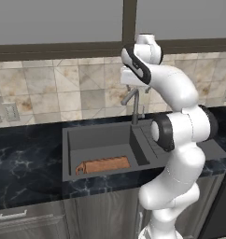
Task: Turn on the sink faucet with hot water and rinse the cutting board for ten seconds, then turn off the faucet. Push the cutting board to reach the water if necessary.
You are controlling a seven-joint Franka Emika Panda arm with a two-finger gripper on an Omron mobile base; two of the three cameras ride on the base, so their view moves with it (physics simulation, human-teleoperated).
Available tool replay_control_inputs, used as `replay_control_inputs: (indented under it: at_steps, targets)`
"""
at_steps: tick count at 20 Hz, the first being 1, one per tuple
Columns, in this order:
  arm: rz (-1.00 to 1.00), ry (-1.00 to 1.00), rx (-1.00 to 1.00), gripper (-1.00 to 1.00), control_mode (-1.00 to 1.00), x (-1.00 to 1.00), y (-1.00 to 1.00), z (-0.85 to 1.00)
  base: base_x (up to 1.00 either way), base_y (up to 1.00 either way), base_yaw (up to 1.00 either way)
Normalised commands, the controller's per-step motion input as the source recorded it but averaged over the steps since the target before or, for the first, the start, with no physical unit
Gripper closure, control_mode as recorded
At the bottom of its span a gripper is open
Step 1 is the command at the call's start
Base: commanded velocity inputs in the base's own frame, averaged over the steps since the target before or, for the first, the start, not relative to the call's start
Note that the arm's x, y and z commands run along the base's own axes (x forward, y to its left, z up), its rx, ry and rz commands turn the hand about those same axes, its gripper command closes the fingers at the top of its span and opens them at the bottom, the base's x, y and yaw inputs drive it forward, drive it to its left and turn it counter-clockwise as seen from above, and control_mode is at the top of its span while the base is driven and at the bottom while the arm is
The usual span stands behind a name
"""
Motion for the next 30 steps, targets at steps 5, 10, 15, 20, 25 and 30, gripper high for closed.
replay_control_inputs:
  at_steps: [5,10,15,20,25,30]
  targets:
    - [0.04,-0.07,0.0,-1.0,-1.0,-0.27,-0.42,0.0,0.0,0.0,0.0]
    - [0.05,-0.09,0.0,-1.0,-1.0,-0.06,-0.37,0.0,0.0,0.0,0.0]
    - [0.04,-0.08,0.0,-1.0,-1.0,0.0,-0.21,-0.02,0.0,0.0,0.0]
    - [0.03,-0.07,0.0,-1.0,-1.0,-0.02,-0.1,-0.06,0.0,0.0,0.0]
    - [0.01,-0.07,0.0,-1.0,-1.0,0.0,0.0,-0.05,0.0,0.0,0.0]
    - [0.0,-0.08,0.0,-1.0,-1.0,0.0,-0.01,-0.02,0.0,0.0,0.0]
